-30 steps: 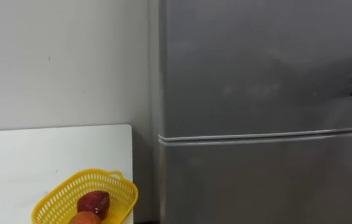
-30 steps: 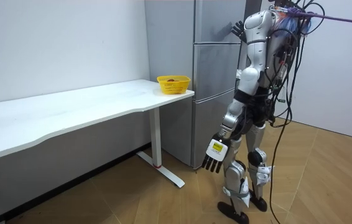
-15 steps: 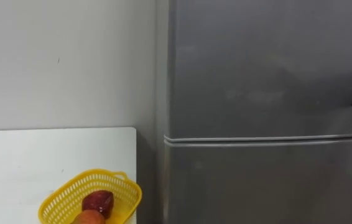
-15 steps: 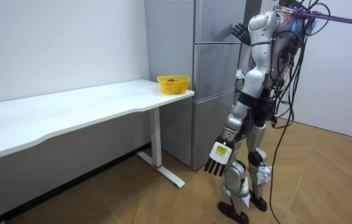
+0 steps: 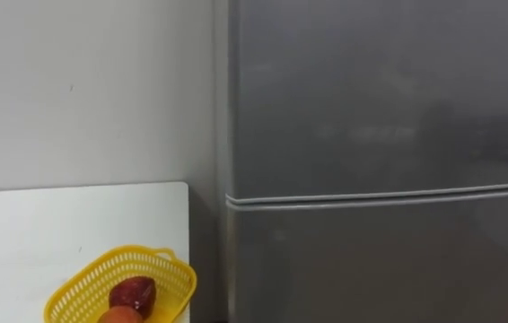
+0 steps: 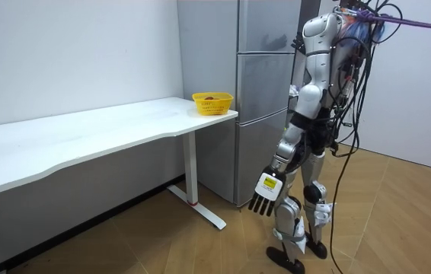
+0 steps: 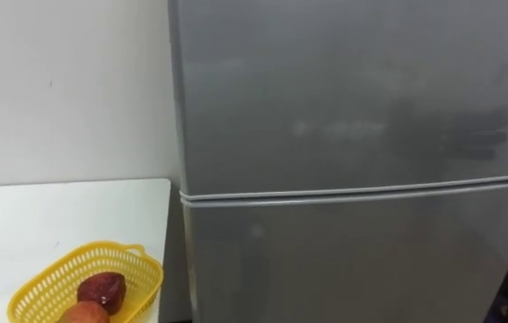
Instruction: Retrieve from the upper fridge
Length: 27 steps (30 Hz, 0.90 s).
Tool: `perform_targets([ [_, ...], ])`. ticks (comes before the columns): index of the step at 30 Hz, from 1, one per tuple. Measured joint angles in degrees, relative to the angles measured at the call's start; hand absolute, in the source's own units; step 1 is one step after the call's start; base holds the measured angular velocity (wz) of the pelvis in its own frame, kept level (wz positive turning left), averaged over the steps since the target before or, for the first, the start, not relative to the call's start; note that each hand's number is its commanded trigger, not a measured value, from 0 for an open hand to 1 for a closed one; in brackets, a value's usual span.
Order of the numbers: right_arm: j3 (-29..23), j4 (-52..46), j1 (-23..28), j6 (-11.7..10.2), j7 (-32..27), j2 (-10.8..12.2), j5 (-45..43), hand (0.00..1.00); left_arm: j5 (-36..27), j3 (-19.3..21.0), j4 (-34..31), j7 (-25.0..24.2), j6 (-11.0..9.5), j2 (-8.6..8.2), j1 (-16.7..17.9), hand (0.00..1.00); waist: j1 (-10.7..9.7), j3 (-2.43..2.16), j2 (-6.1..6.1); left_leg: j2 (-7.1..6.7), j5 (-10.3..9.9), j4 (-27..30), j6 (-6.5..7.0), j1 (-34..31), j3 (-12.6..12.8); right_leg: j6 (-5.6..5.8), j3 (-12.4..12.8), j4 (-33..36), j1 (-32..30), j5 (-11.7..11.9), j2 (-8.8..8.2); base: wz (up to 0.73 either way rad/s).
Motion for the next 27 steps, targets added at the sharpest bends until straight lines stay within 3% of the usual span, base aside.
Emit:
perform_targets([
  [4,-1.21,5.24,0.02,0.07,-4.40,0.00,-0.67,0.00,-0.25,0.48,-0.87,0.12,1.03,0.01,-0.09,0.00,-0.60,-0.02,-0.08,0.00,0.04,-0.09,0.01,-0.05,0.11,0.00,-0.13,-0.04,-0.07,0.00,-0.03,0.00],
  [12,-0.25,16.38,3.08,0.04,-8.36,0.18,-4.39,0.00,-1.09,1.09,-2.01,-0.24,1.35,0.04,-0.60,0.00,0.22,-0.29,-0.57,0.12,0.33,-0.80,-0.02,-0.48,1.07,-0.04,0.68,0.04,-1.16,0.02,0.04,-0.04],
  [17,0.51,22.30,8.03,0.06,-8.99,3.91,-9.18,0.00,-1.14,1.06,-1.84,-0.67,1.37,-0.07,-0.81,0.00,1.44,-0.18,-0.52,0.09,0.32,-1.34,0.00,0.06,1.51,-0.03,1.59,-0.01,-1.16,0.02,0.01,-0.07],
  [27,6.57,39.21,10.70,0.21,-5.01,7.53,-19.89,0.00,-1.09,0.94,-1.08,-2.40,1.28,-0.35,-1.57,0.00,1.33,0.20,0.83,0.12,0.31,-1.37,0.02,0.33,1.86,-0.05,2.29,0.14,-1.15,0.03,0.06,-0.04],
])
